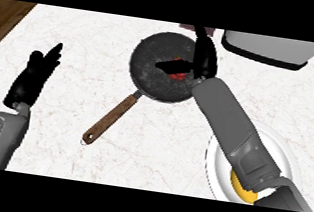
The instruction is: Pick the bell pepper from the plate and place it in the pan
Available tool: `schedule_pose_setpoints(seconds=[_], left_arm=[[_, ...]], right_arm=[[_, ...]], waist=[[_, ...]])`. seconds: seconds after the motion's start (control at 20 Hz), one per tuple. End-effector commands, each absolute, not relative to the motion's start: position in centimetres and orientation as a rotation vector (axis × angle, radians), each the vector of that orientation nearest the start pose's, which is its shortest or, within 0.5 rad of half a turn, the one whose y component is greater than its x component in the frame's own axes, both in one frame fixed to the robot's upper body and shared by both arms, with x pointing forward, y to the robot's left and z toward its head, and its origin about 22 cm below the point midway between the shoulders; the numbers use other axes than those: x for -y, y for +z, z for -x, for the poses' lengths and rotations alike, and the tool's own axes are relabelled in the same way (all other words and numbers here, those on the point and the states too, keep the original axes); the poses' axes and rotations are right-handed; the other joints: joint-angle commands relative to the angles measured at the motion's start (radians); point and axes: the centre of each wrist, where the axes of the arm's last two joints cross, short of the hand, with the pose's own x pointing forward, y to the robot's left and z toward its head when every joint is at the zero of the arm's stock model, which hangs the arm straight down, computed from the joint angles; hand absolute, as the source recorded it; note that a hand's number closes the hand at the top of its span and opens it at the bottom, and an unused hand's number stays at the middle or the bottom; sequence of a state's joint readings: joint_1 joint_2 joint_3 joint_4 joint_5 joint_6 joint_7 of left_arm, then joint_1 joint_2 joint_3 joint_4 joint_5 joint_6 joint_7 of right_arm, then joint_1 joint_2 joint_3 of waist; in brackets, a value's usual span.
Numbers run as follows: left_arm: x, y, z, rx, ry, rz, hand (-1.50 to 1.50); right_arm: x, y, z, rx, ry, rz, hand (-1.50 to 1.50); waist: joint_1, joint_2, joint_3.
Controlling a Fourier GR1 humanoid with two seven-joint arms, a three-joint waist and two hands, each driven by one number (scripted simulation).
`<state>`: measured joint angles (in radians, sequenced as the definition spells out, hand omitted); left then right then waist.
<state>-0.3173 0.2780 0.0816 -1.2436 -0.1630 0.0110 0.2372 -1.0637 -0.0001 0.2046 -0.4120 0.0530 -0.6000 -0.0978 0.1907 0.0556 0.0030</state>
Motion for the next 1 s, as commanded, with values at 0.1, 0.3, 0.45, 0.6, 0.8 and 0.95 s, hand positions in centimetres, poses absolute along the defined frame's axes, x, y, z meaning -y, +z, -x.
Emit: schedule_pose_setpoints(seconds=[0.1,0.3,0.45,0.6,0.8,0.95], left_arm=[[-31.3,1.7,-30.8,1.277,-0.238,-0.399,0.0],[-32.4,1.7,-30.6,1.245,-0.181,-0.438,0.0],[-32.6,1.6,-30.2,1.234,-0.142,-0.446,0.0],[-34.7,1.2,-28.1,1.215,-0.123,-0.501,0.0],[-34.6,0.3,-26.9,1.202,-0.103,-0.5,0.0],[-35.5,1.3,-27.3,1.225,-0.108,-0.525,0.0]], right_arm=[[8.3,5.6,-42.8,1.642,0.122,0.483,-1.5],[8.5,5.3,-43.1,1.634,0.098,0.513,-1.5],[10.4,5.4,-43.6,1.633,0.05,0.487,-1.5],[14.1,4.2,-43.6,1.637,0.011,0.475,-1.5],[16.5,3.4,-43.1,1.658,0.033,0.44,-1.5],[21.8,4.1,-43.2,1.649,0.062,0.421,-1.5]], waist=[[-0.032,-0.014,-0.002],[-0.085,-0.024,-0.002],[-0.131,-0.034,-0.002],[-0.154,-0.046,-0.002],[-0.177,-0.053,-0.003],[-0.189,-0.057,-0.003]])
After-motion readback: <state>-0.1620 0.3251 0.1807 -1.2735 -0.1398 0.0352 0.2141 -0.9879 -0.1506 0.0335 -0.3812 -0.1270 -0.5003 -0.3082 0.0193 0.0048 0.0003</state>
